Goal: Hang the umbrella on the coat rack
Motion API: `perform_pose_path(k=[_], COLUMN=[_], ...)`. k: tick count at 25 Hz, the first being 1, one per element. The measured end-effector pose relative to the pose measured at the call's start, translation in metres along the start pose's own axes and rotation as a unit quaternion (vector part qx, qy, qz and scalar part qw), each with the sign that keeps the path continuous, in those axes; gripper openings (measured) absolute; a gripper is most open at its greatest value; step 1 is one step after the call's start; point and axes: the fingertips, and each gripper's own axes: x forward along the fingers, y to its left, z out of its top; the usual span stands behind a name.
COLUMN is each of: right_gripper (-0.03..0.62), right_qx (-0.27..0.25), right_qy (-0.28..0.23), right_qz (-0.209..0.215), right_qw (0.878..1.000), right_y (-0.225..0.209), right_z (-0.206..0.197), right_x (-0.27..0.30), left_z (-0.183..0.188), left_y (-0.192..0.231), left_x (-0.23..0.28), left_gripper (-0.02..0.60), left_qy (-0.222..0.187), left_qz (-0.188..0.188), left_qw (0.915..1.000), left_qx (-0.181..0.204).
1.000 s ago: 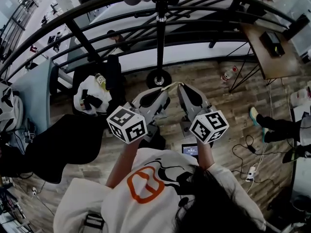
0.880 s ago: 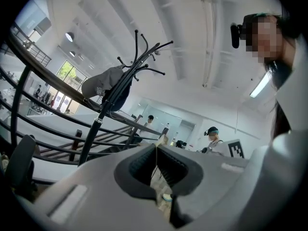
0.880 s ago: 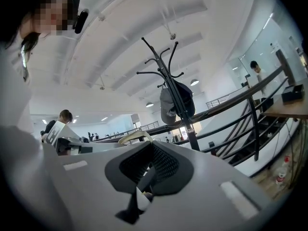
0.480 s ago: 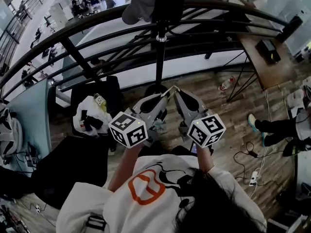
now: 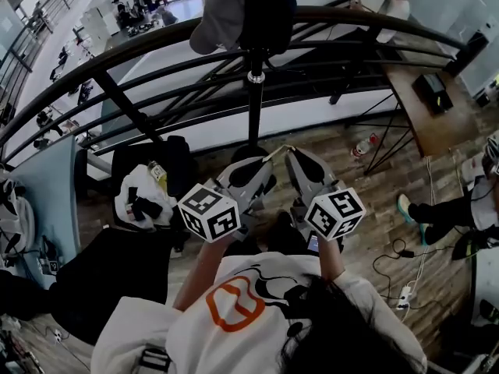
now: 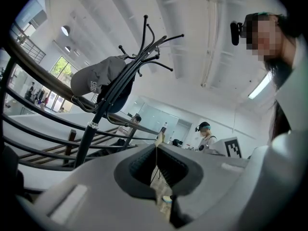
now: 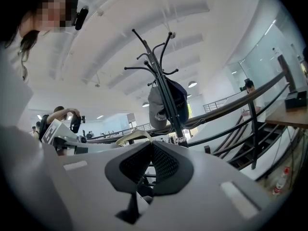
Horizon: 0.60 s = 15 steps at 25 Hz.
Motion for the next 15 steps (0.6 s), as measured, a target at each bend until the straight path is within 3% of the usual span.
perform_pose_path(k=[15], right_gripper=[0.026], right_qx=[0.012], right_qy=[0.027], right_qz=[0.064], right_qw=[0.997], right_y=[-0.089], right_z=[0.022], right_x=[0.038], left_z=[0.009], left_y=[0.034], left_x=[0.09], left_gripper=[0.0], left_qy=[-0.001], left_qz=[0.069], left_qw=[0.9976], left_qx=[0.007])
